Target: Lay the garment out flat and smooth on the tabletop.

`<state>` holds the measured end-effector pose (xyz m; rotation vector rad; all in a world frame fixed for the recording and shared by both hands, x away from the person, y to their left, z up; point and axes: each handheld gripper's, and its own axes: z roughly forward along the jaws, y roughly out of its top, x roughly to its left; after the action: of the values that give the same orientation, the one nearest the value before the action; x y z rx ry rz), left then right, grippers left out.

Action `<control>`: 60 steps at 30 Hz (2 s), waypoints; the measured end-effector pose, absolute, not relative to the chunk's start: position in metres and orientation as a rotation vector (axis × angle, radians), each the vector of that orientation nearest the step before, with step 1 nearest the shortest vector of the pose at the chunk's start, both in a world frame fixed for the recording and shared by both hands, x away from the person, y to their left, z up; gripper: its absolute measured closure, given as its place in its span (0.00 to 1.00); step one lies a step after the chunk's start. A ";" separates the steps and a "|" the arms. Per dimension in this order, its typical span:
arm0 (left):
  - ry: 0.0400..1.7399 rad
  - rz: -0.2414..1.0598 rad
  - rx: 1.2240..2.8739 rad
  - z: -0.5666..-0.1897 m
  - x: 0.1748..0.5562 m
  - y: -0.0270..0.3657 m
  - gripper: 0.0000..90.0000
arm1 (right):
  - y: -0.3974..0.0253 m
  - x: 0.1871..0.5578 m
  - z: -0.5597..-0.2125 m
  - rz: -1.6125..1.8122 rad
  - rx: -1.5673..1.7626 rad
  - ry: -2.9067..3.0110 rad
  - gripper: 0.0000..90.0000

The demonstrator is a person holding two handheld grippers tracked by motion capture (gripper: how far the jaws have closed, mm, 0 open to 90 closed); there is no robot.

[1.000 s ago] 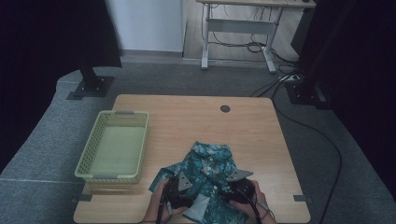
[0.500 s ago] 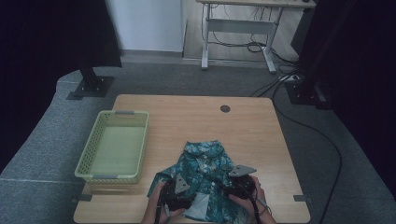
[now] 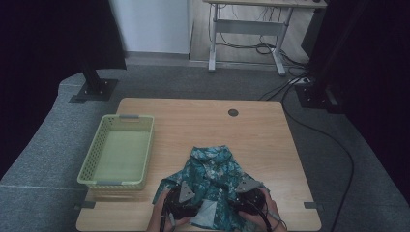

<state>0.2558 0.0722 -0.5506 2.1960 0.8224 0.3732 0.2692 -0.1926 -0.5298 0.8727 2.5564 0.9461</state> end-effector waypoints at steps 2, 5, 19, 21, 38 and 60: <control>0.822 0.375 2.194 -0.551 0.256 0.072 0.48 | -0.192 0.270 -0.532 0.937 0.875 2.559 0.51; 0.822 0.376 2.191 -0.551 0.255 0.073 0.48 | -0.193 0.270 -0.533 0.929 0.882 2.560 0.59; 0.813 0.376 2.186 -0.552 0.255 0.074 0.48 | -0.196 0.273 -0.534 0.904 0.904 2.568 0.98; 0.811 0.375 2.187 -0.552 0.255 0.074 0.48 | -0.201 0.273 -0.529 0.944 0.915 2.563 0.99; 0.806 0.374 2.184 -0.552 0.257 0.075 0.48 | -0.258 0.276 -0.491 1.063 1.012 2.326 0.99; 0.804 0.372 2.184 -0.552 0.258 0.076 0.48 | -0.324 0.302 -0.513 0.803 1.221 2.164 0.94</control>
<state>0.2576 0.0757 -0.5523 2.1842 0.8036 0.3721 0.3022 -0.3242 -0.5135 1.2213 2.1641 0.8026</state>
